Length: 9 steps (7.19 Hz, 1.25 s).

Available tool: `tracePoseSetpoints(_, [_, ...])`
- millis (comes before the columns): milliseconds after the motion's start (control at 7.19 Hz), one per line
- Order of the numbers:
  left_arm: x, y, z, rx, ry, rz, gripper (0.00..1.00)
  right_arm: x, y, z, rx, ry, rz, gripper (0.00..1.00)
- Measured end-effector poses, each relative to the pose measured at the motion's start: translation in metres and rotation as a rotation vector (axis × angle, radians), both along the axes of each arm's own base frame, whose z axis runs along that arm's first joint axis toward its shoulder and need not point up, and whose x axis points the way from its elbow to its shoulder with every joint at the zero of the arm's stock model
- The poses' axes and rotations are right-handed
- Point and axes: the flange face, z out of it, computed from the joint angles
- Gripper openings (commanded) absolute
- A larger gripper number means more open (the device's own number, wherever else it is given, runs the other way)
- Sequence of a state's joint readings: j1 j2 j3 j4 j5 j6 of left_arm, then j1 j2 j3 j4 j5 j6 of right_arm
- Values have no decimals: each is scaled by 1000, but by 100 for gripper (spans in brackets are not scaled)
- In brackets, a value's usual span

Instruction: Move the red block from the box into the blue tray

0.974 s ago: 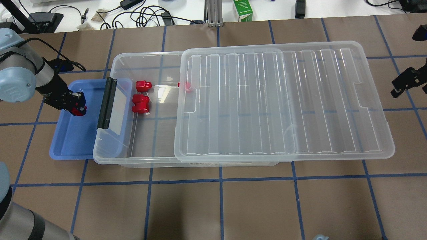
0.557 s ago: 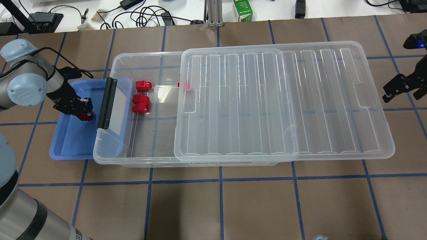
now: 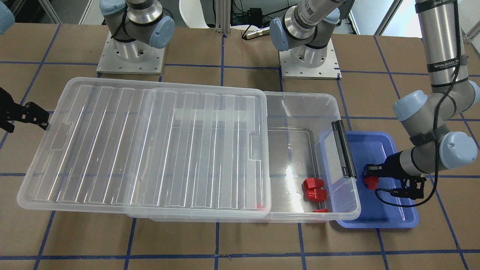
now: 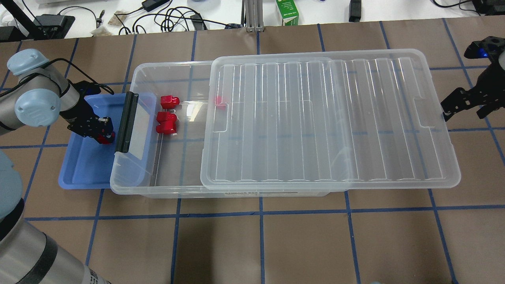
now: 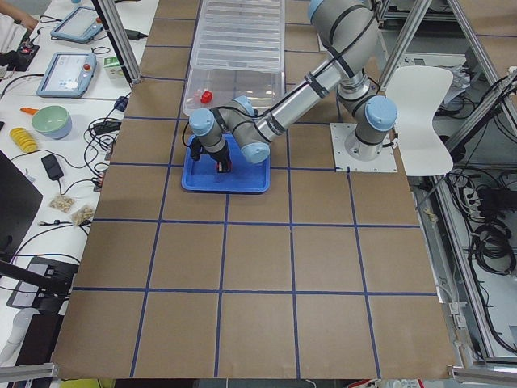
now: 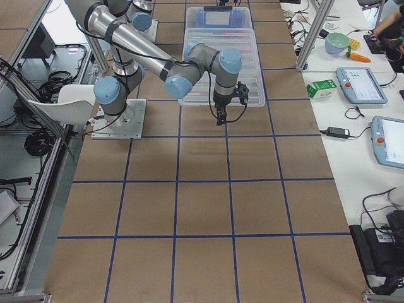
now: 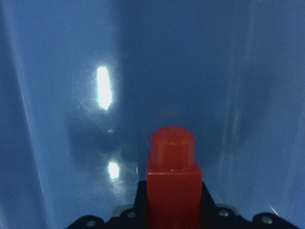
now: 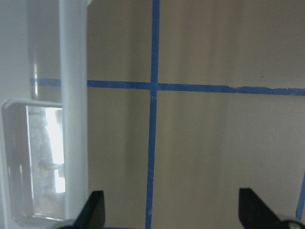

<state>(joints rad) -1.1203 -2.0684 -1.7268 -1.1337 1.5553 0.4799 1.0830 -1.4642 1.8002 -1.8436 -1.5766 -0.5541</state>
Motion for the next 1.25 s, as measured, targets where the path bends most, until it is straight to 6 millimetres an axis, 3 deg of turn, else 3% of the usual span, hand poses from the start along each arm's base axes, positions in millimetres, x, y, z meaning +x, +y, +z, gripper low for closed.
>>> tracePoseSetpoints(278, [0,0,4,-4,-8,-3,100,30,-6,0,-7,-12,-2,100])
tracePoseSetpoints(557, [-2,-4,34,-39,-29,-10,100,61,-12,1,-16,-13,-22,100])
tracePoseSetpoints(696, [-3,-6,60,-60,-41,-13,100,79,-16,2,-30,-7,-27,100])
tracePoseSetpoints(974, [-3,-6,138,-63,-43,-14,100,114,-23,2,-61,4,-31,100])
tracePoseSetpoints(1252, [-24,4,212,-73,-45,-23,100,145,-24,3,-69,6,-40,100])
